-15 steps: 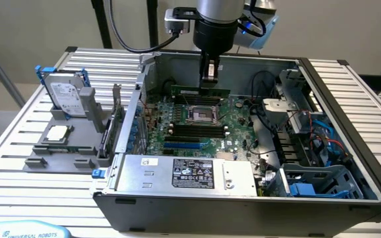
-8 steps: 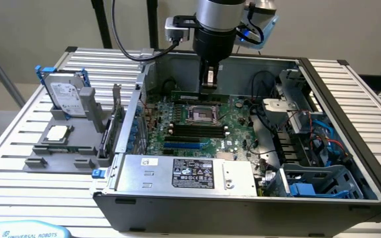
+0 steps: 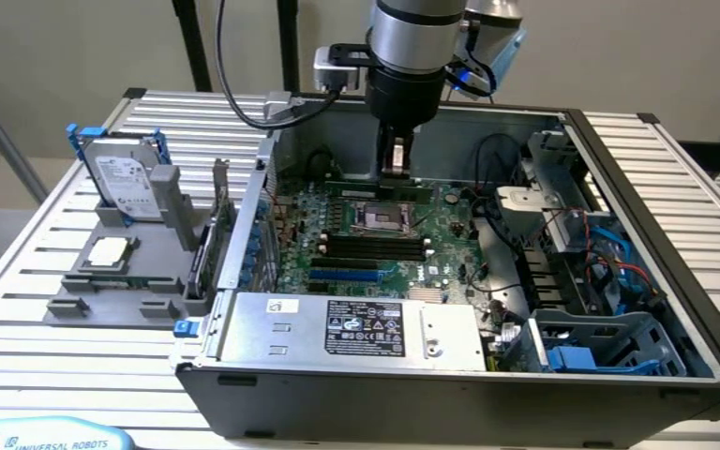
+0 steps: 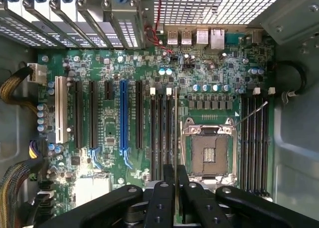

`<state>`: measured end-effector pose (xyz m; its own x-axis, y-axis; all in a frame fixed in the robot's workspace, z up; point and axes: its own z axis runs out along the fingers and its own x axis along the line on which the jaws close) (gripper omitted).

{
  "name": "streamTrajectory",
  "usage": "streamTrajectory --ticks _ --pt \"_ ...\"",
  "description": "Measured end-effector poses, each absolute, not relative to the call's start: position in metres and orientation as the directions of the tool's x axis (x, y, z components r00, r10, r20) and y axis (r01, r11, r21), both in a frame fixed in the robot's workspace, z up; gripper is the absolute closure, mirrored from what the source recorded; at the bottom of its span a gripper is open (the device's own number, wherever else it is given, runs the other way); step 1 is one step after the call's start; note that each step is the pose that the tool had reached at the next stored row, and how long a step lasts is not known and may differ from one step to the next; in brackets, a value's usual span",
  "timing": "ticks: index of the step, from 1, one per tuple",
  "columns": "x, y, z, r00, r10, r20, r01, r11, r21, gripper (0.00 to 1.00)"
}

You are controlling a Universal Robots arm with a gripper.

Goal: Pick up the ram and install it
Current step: 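Insert the ram into the slot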

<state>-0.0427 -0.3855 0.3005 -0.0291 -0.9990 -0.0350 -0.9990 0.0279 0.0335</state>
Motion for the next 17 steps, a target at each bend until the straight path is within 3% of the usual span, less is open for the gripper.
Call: streamTrajectory --ticks 17 --pt "-0.039 -0.402 0.27 -0.029 -0.999 -0.032 -0.999 0.028 0.033 0.87"
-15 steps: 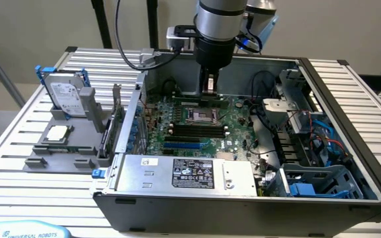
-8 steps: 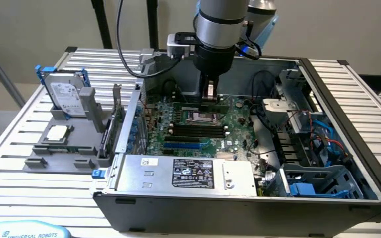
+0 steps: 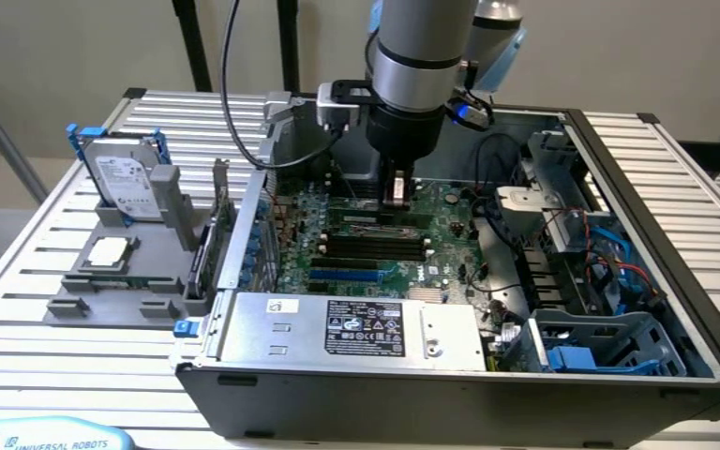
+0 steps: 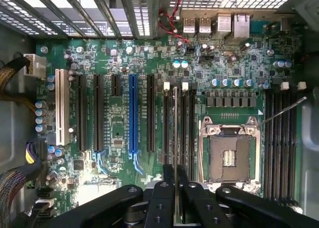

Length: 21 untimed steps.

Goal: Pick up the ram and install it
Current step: 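Insert the ram into the slot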

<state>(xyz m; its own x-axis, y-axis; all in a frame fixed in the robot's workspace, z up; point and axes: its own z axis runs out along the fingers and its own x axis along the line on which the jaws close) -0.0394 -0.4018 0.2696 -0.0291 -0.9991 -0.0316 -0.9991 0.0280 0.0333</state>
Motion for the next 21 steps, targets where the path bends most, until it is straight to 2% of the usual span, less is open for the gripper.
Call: streamTrajectory --ticks 21 --pt "-0.039 -0.406 0.234 -0.029 -0.999 -0.03 -0.999 0.028 0.033 0.87"
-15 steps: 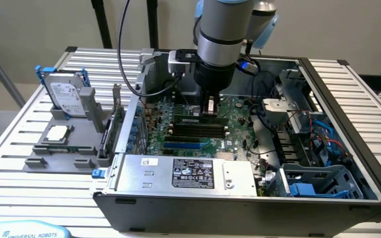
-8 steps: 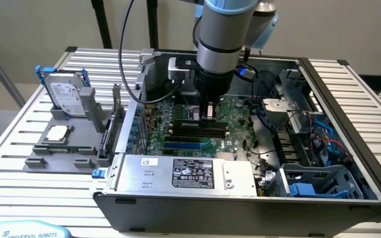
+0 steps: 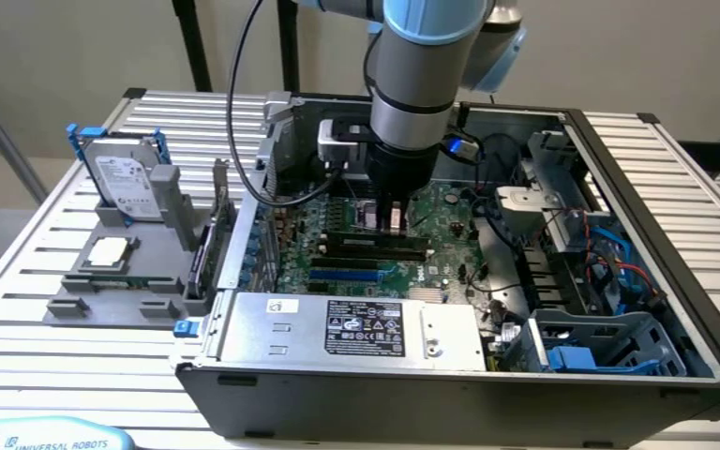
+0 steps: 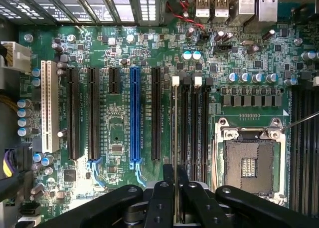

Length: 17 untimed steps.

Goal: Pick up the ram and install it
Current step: 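Insert the ram into the slot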

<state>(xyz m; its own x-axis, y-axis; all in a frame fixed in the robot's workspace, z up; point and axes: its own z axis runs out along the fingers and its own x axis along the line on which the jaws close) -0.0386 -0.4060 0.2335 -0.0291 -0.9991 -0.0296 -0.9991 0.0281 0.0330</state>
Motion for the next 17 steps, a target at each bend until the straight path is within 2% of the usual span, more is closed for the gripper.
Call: streamTrajectory --ticks 17 --pt "-0.0386 -0.4033 0.2316 -0.029 -0.999 -0.026 -0.999 0.028 0.031 0.87"
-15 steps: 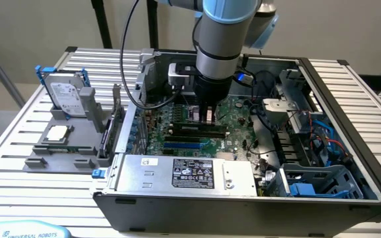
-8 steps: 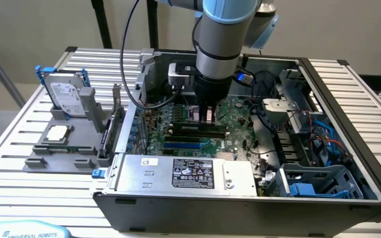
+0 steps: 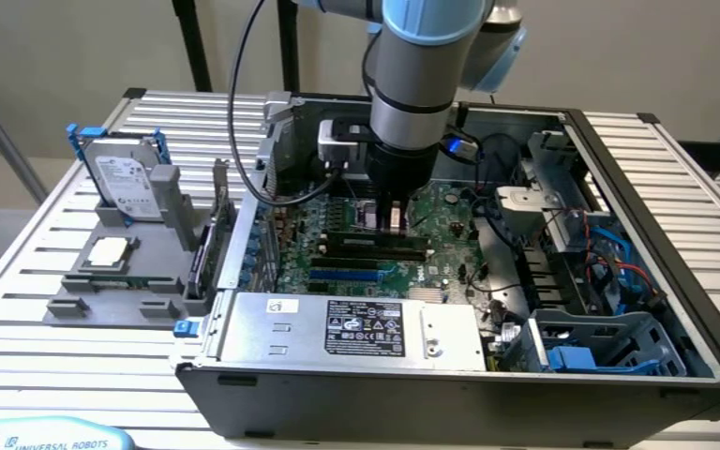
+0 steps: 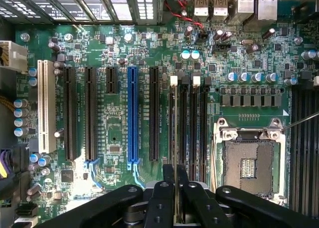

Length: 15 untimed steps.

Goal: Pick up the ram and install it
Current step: 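Insert the ram into the slot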

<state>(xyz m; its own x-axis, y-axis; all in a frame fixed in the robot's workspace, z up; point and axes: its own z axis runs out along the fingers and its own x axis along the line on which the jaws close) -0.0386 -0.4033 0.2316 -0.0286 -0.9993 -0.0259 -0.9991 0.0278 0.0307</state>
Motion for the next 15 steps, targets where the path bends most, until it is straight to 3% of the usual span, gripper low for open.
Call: streamTrajectory --ticks 15 --pt "-0.04 -0.4006 0.229 -0.023 -1.0 -0.012 -0.999 0.022 0.024 0.87"
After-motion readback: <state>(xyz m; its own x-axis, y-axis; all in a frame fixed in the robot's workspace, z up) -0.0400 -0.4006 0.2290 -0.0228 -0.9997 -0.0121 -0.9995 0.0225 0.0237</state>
